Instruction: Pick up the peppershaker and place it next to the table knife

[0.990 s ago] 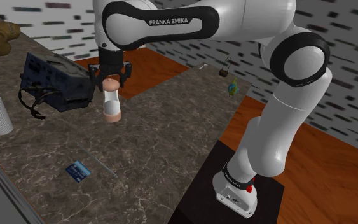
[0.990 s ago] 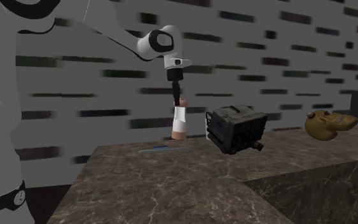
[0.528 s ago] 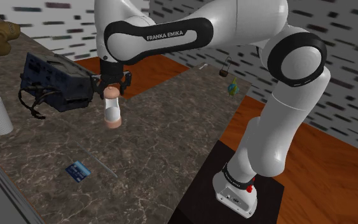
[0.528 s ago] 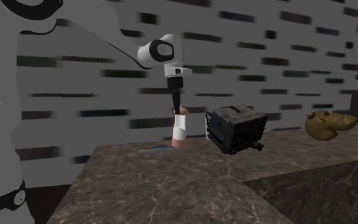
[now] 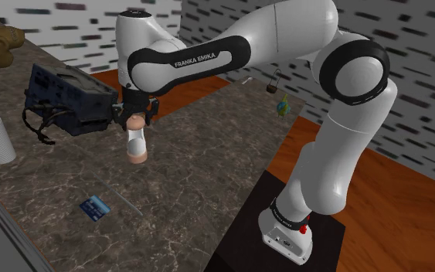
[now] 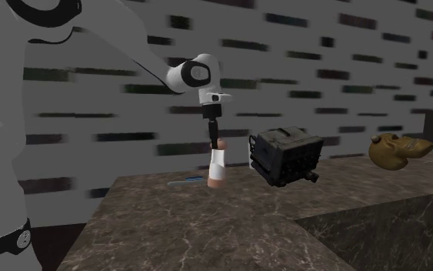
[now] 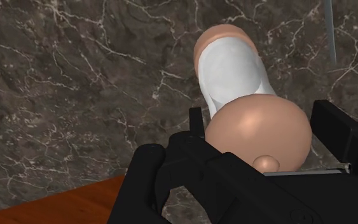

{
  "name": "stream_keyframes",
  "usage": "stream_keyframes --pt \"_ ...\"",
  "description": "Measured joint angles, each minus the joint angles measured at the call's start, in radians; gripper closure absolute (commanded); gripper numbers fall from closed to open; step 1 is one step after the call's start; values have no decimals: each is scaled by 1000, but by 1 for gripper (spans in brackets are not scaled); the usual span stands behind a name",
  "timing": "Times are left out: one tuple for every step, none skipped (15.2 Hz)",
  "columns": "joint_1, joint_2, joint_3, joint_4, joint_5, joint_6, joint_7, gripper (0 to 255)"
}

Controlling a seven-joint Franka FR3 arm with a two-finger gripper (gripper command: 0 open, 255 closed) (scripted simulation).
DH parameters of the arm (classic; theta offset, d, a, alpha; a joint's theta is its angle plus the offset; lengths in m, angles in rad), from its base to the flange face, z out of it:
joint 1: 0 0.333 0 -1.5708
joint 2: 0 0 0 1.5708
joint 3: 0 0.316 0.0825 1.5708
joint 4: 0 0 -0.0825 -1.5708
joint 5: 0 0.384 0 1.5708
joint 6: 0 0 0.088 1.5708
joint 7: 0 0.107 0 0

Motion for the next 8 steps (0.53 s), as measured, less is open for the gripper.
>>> stream_keyframes --pt "-1 0 -1 -14 0 14 0 255" --pt "0 6 -1 -20 -2 26 2 255" --pt "0 12 0 -26 -3 38 4 255" --pt "0 14 -1 -35 -3 49 4 255" --pt "0 17 -1 -37 -4 54 5 255" --pt "0 18 -1 -39 -4 57 5 255" --pt "0 19 -1 -40 -4 59 5 255" --pt "0 19 -1 -40 -4 59 5 255"
